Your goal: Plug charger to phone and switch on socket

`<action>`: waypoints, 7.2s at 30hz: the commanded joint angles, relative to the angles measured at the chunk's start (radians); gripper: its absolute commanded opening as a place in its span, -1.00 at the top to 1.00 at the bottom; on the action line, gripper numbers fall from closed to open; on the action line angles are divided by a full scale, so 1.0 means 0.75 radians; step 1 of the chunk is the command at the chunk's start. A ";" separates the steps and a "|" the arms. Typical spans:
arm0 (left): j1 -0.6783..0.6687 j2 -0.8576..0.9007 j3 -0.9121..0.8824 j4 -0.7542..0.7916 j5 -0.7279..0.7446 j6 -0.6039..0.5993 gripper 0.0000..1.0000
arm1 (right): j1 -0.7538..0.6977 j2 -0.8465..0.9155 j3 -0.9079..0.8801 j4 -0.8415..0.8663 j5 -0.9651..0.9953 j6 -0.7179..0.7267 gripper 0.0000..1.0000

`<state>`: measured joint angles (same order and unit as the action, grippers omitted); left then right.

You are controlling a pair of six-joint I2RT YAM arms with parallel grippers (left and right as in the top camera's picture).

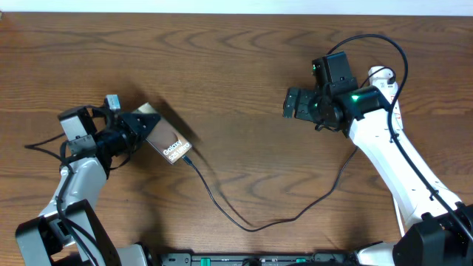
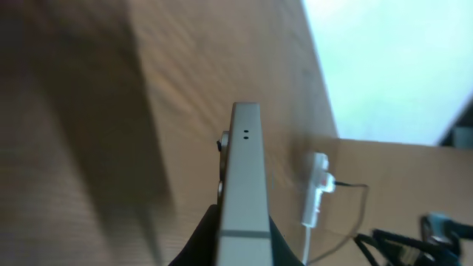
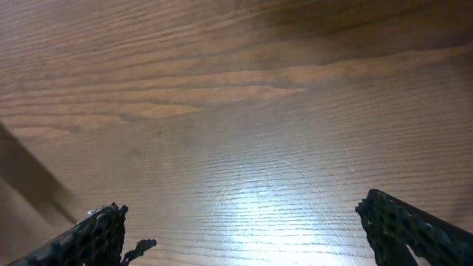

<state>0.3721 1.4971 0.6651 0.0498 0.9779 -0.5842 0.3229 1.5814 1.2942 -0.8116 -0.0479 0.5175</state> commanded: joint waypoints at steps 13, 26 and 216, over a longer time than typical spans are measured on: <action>0.002 -0.001 0.008 -0.141 -0.250 0.071 0.85 | 0.008 -0.016 0.009 0.000 0.020 -0.014 -0.99; -0.035 -0.001 0.008 -0.201 -0.314 0.060 0.86 | 0.008 -0.016 0.009 0.000 0.020 -0.014 -0.99; -0.260 0.156 0.006 -0.405 -0.527 -0.175 -0.42 | 0.017 -0.016 0.004 -0.013 0.023 -0.015 -0.99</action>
<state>0.1810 1.5978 0.6827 -0.2329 0.6350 -0.7116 0.3294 1.5814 1.2942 -0.8185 -0.0475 0.5171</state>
